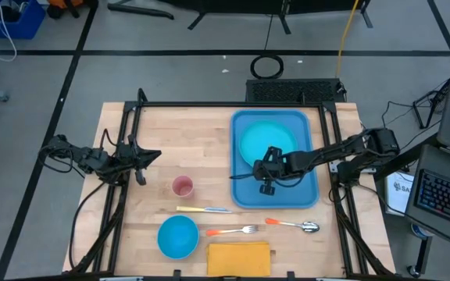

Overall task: Set up tray
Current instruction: Put the green plate on the blue serving tray

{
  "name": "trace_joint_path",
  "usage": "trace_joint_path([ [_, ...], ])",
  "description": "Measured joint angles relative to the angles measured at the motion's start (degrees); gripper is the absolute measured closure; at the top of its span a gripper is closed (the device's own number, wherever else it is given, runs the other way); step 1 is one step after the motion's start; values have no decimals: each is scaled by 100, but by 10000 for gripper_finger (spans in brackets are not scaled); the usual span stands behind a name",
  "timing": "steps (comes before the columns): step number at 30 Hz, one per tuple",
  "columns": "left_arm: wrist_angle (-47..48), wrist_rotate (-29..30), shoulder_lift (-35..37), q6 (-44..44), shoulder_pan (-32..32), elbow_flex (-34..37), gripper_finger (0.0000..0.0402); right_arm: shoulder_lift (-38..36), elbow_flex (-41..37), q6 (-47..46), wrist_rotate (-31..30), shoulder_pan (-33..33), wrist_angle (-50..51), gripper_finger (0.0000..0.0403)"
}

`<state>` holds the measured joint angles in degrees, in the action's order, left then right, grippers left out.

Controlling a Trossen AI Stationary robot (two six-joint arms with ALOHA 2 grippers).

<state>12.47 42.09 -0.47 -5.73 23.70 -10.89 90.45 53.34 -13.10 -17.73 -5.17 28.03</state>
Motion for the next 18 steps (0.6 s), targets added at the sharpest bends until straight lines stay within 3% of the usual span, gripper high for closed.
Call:
trace_joint_path([
  [18, 2, -2, 0, -82, 1, 1, 378, 0, -36, -724, 135, -94, 351, 403],
])
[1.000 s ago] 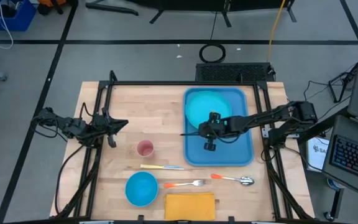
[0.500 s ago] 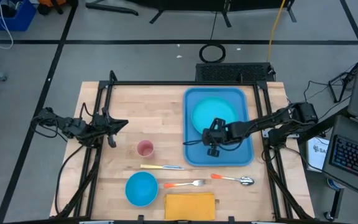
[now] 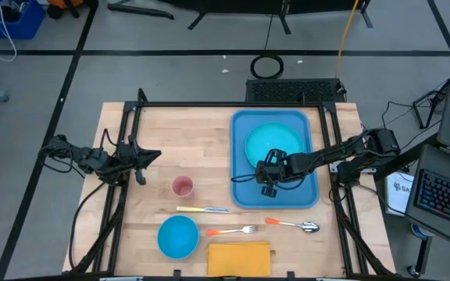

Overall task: Set up tray
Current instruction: Put the green plate on the blue serving tray

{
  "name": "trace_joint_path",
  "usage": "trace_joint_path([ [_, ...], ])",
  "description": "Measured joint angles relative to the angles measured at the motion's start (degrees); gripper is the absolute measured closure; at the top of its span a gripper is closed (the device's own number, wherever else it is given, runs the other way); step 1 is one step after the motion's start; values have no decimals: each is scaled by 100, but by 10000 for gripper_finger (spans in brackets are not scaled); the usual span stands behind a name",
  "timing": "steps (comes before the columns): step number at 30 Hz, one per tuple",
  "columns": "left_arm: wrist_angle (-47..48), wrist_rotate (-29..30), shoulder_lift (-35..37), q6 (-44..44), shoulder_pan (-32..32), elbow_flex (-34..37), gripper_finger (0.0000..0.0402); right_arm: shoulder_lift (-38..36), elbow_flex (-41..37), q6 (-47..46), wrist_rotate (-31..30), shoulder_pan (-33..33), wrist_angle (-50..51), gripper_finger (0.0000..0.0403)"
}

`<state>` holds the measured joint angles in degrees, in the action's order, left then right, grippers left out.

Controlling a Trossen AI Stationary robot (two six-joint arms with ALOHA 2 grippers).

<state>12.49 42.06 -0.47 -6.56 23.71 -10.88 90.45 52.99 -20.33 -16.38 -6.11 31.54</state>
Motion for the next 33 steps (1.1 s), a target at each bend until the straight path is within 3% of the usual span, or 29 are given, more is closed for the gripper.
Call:
trace_joint_path([
  [7, 8, 0, 0, 1, 0, -1, 378, -5, -287, -17, 120, 0, -443, 403],
  [33, 24, -1, -1, -5, 2, 0, 378, -5, -316, -586, 603, -302, -408, 400],
])
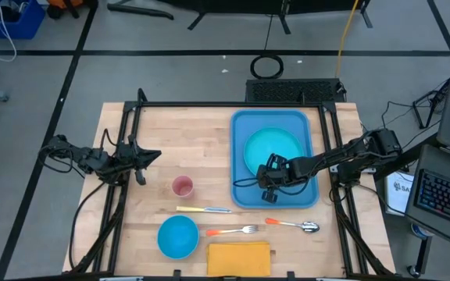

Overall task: Set up tray
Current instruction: Put the green plate on the blue serving tray

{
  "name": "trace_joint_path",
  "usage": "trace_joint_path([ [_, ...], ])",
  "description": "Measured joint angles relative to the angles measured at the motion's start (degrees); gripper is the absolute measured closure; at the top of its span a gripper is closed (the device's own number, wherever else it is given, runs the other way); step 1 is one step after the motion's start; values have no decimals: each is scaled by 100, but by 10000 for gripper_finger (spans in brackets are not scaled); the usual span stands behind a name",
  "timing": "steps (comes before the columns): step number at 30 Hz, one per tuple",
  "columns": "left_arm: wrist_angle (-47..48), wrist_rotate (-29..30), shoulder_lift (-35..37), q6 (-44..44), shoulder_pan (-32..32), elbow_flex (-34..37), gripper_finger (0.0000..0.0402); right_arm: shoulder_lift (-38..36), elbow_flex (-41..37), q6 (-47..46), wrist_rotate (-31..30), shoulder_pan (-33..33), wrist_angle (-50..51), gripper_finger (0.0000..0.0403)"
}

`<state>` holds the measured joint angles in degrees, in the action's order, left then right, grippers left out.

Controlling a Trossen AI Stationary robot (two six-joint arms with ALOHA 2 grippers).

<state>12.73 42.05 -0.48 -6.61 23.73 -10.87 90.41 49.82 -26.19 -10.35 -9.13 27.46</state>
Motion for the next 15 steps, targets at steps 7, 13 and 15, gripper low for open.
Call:
trace_joint_path([
  [7, 2, -1, 1, -7, 0, 0, 378, 5, -5, -113, 28, 0, 11, 394],
  [13, 50, 1, 1, -31, -2, 0, 378, 16, -17, -184, 142, -2, 26, 377],
  [15, 52, 1, 1, -64, 0, 0, 378, 18, -17, -185, 142, -2, 29, 374],
])
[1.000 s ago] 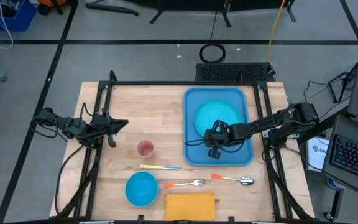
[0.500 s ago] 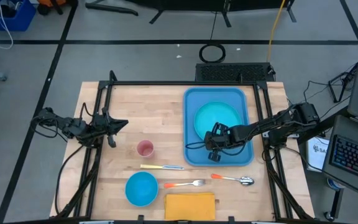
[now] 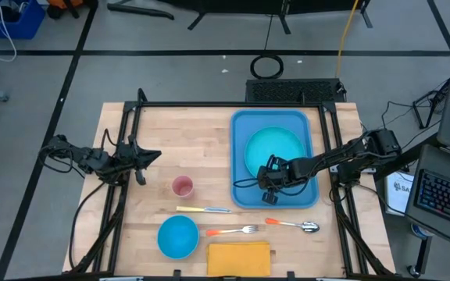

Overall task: Set up tray
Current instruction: Put the green plate on the blue serving tray

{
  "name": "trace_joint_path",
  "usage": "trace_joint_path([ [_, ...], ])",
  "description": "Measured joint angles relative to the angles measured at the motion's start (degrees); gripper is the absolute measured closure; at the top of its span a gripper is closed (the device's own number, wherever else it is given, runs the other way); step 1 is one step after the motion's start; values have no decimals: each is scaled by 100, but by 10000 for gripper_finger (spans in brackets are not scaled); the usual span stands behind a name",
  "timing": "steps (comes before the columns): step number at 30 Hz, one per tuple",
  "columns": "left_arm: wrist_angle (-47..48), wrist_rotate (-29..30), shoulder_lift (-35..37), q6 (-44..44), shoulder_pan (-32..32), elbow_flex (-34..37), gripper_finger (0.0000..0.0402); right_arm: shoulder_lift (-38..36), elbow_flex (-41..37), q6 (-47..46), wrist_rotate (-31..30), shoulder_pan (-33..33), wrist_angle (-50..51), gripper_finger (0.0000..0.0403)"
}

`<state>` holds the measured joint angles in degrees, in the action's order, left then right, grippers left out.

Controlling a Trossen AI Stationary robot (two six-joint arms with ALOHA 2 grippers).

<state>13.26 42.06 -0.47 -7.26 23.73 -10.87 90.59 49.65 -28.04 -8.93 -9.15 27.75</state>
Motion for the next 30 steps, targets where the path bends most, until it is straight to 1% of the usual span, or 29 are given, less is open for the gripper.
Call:
trace_joint_path([
  [6, 17, 0, 0, -32, -1, -2, 378, 2, -2, 3, -28, 0, -4, 371],
  [11, 20, 0, -2, -32, -2, 0, 378, 0, -1, 7, -65, 0, -9, 379],
  [19, 22, 2, 0, -32, -1, -1, 378, -128, -1, 32, 53, -9, -33, 380],
  [23, 22, 2, 0, -32, -2, -2, 378, -131, 0, 20, 306, -13, -76, 382],
  [30, 22, 3, 0, -41, -2, -1, 378, -133, 7, -43, 323, -35, -101, 384],
])
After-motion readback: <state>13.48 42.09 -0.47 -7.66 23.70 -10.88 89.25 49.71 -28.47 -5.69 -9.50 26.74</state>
